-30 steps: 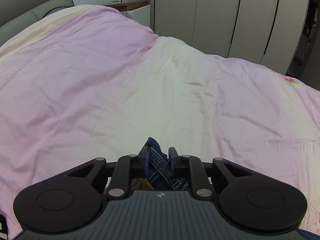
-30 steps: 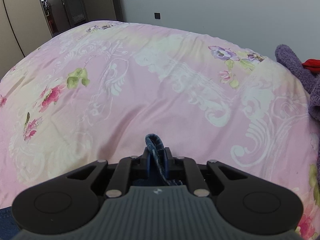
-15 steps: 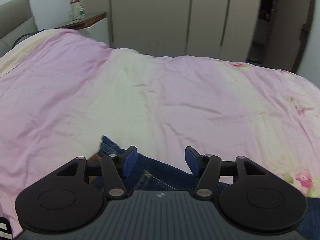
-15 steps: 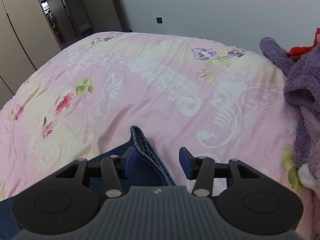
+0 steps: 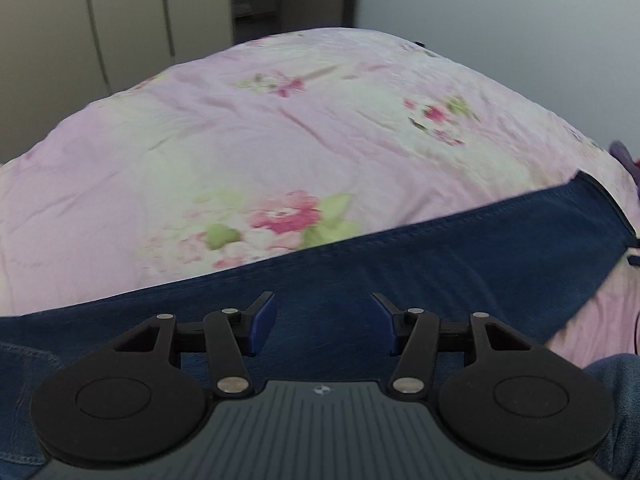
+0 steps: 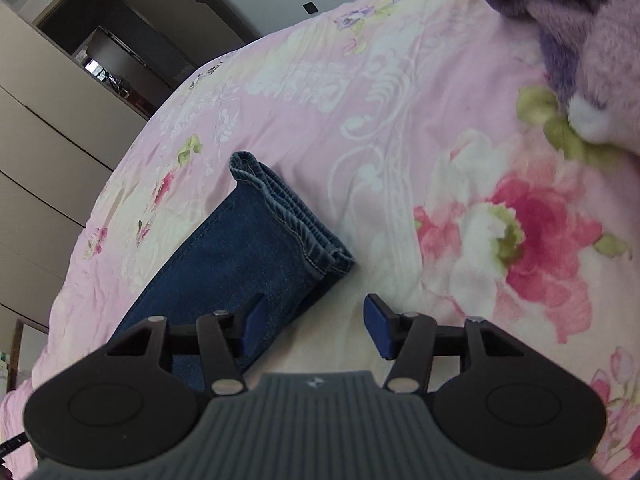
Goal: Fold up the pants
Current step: 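Open both tools and move them over the folded jeans, then grasp the jeans hem cuffs with the right tool and lift them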
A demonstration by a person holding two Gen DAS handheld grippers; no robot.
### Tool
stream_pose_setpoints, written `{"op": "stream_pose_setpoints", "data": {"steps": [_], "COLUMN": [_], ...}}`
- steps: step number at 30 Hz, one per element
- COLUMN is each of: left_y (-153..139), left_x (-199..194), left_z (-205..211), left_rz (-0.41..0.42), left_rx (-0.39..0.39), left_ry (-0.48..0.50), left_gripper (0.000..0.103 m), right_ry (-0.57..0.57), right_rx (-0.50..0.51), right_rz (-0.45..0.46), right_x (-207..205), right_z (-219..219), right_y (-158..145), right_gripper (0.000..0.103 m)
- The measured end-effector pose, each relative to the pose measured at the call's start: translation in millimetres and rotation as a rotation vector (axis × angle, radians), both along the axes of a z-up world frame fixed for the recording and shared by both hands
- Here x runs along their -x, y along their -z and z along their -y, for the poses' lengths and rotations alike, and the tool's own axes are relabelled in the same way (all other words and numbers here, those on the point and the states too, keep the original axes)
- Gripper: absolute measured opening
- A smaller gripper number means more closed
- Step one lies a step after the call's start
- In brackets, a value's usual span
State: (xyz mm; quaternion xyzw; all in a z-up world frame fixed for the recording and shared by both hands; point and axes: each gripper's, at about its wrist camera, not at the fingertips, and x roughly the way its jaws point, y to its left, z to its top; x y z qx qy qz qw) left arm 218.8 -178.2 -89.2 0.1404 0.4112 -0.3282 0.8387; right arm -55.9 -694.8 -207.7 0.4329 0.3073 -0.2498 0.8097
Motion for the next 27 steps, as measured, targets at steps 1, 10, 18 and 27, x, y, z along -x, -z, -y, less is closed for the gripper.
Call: {"op": "stream_pose_setpoints", "data": {"steps": [1,10,18,27], "left_y": [5,62,89,72], "left_x": [6,14,-44,-41], "left_z": [15,124,161,150], "left_rz": [0.002,0.021,-0.027,0.017], "left_rx": [-0.008,-0.176,-0.168,-0.160], "left_ry": [0.035,0.192,-0.016,-0.066], "left_gripper": [0.063,0.056,0.054,0.050], "right_ry": [0.003,0.036,0.078,0.094], "right_rx": [-0.004,-0.057,-0.119,-0.174], "right_rz": [0.009,0.121,0.174,0.201], "right_x": [-1,-16,-23,-26], "right_z": [1,24,41,44], "right_y": [5,33,51,24], "right_gripper": [0.051,0.041,0.021,0.013]}}
